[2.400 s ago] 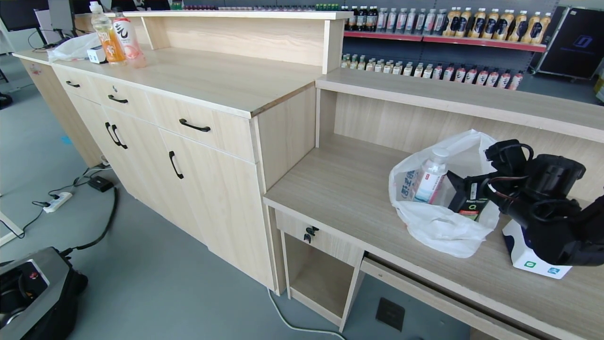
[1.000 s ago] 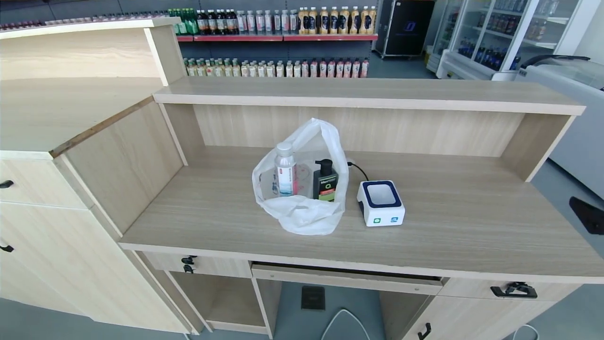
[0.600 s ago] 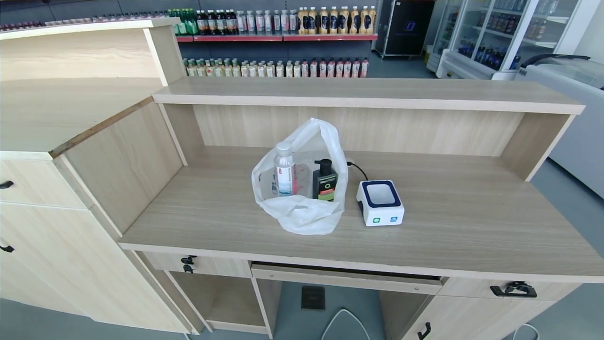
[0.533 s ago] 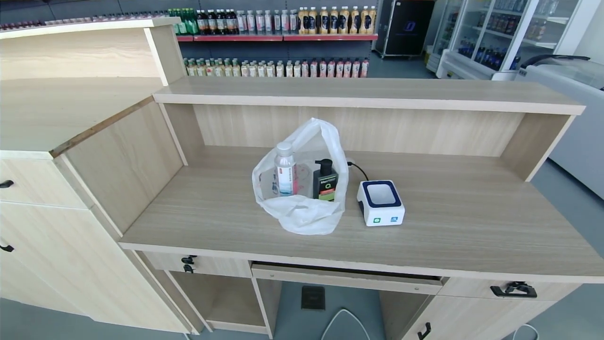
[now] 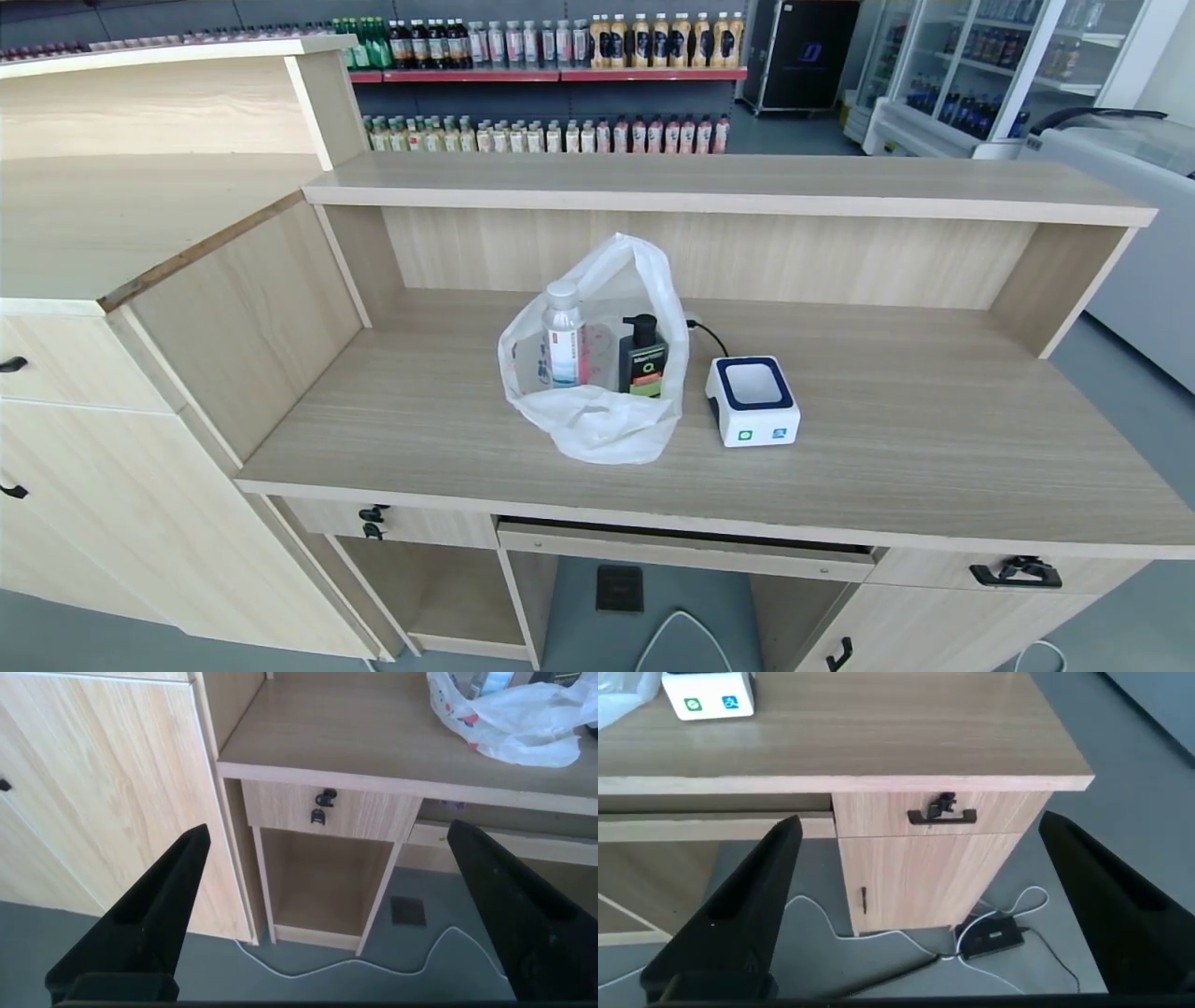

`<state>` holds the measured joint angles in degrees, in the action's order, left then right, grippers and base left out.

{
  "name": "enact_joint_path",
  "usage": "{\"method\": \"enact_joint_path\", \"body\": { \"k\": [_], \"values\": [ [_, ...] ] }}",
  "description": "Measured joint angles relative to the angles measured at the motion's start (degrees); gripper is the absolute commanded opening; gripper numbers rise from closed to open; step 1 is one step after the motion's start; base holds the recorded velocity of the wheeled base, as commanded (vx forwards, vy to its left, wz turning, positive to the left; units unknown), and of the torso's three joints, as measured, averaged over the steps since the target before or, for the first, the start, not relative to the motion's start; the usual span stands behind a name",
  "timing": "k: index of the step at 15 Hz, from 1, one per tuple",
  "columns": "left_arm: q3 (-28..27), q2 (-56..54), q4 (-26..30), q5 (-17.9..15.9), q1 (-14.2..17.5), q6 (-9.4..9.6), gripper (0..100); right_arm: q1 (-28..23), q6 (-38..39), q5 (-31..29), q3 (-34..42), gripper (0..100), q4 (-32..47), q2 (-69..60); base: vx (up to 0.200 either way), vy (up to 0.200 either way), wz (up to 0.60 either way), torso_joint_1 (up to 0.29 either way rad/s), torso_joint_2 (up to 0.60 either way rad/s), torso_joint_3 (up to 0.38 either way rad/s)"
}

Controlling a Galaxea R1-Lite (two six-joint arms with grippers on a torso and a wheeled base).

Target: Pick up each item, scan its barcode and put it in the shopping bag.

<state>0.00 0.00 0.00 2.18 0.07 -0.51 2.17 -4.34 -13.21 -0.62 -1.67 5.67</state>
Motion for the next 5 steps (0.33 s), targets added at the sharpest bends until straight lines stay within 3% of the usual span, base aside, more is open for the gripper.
{"method": "enact_joint_path", "body": {
  "k": [5],
  "values": [
    [0.0, 0.0, 0.0, 0.0, 0.0, 0.02, 100, -2.1, 1.7, 0.5, 0.6, 100, -1.7, -4.4, 0.000, 0.000, 0.00, 0.000, 0.00, 0.000]
  ]
}}
